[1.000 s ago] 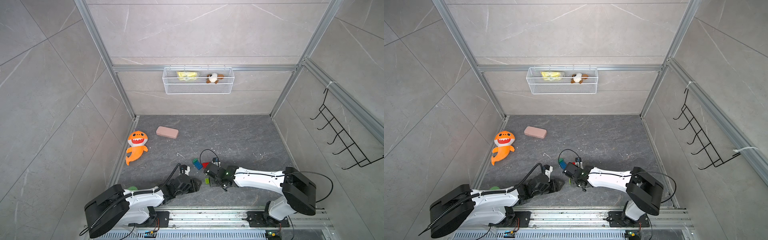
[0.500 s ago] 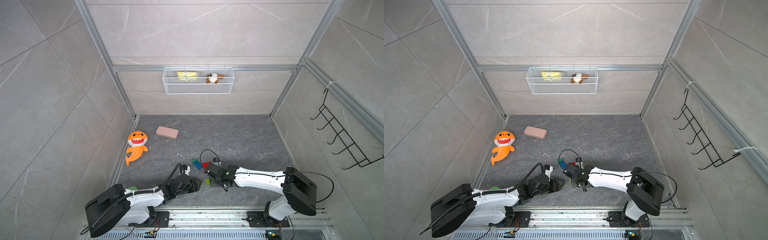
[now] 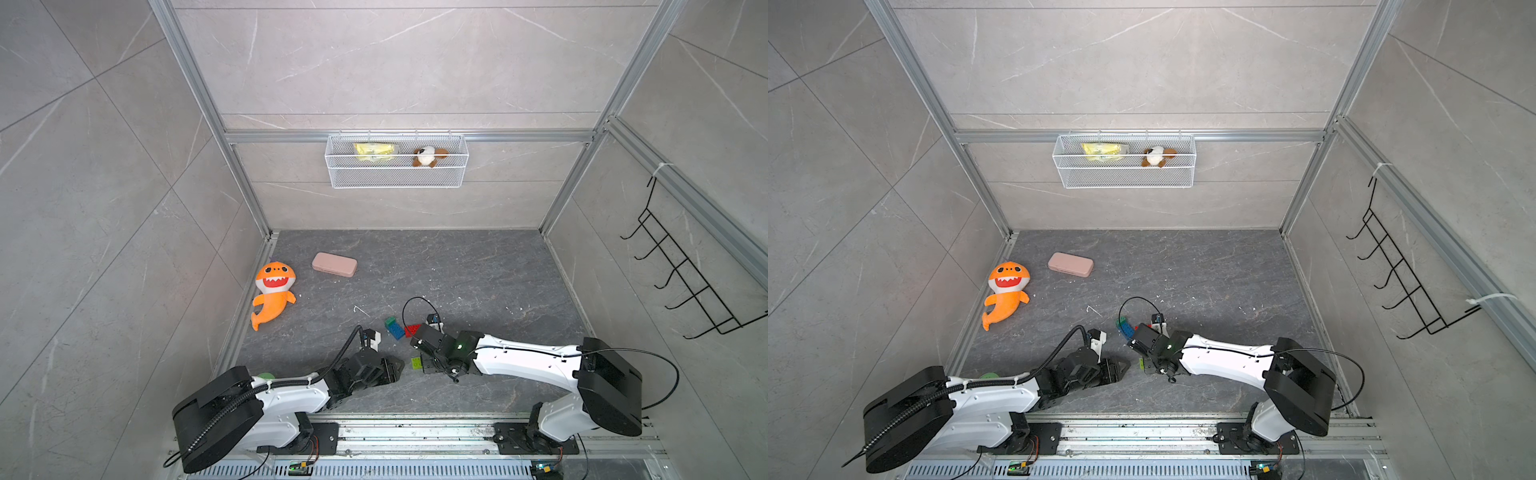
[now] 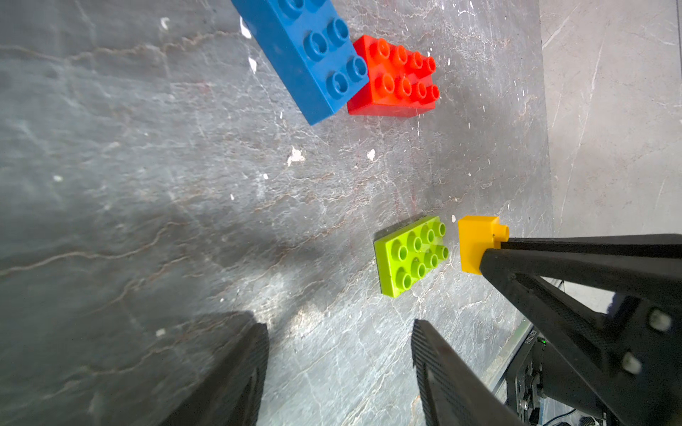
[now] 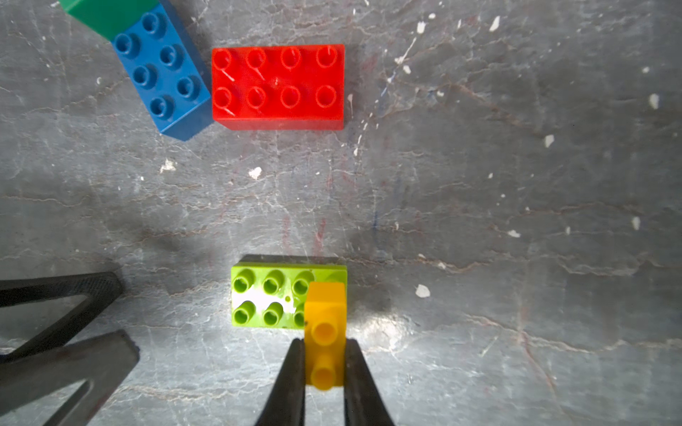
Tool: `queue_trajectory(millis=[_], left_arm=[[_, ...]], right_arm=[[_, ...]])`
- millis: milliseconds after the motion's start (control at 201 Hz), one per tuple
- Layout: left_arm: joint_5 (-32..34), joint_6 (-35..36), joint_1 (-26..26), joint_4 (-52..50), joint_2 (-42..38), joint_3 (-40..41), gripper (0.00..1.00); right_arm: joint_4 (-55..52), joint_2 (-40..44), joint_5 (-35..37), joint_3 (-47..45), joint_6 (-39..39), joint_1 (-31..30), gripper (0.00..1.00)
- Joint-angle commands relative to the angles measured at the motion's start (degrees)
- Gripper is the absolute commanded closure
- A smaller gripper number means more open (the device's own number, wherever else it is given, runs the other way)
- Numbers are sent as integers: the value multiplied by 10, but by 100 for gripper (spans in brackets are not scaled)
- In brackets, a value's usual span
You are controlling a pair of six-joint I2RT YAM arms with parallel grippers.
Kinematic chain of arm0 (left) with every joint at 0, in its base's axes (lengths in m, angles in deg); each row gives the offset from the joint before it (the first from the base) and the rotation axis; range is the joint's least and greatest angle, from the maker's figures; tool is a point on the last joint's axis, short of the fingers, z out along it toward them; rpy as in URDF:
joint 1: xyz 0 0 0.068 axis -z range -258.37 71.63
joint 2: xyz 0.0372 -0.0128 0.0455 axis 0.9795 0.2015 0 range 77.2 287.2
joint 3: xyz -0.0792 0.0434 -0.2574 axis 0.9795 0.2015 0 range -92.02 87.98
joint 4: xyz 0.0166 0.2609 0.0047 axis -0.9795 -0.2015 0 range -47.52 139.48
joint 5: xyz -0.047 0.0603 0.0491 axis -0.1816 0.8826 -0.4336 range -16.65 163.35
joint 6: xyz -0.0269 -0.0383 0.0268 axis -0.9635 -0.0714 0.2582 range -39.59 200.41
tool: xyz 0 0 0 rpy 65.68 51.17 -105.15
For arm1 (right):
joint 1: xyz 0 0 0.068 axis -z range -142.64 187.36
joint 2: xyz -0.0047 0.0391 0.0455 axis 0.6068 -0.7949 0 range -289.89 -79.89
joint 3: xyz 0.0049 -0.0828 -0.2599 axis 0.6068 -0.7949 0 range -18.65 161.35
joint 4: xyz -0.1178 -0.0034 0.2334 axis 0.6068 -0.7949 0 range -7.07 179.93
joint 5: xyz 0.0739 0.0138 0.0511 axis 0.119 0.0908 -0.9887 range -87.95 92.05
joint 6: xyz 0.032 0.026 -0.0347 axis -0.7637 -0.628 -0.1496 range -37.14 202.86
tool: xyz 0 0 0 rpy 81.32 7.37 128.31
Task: Assemble the number 5 with lego
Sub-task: Assemble the lego brick with the lego brick.
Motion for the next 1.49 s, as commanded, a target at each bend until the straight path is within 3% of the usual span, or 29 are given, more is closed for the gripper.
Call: queue_trajectory(millis=[0, 736, 1488], left_arm=[[7, -4, -3, -6, 0, 4, 34], [10, -5, -3, -6, 3, 4, 34], [15, -6, -5, -4, 7, 4, 34]], right_arm=[[6, -17, -3, -9, 6, 6, 89], [23, -56, -69, -24, 11, 34, 89], [-22, -122, -77, 2, 30, 43, 88]])
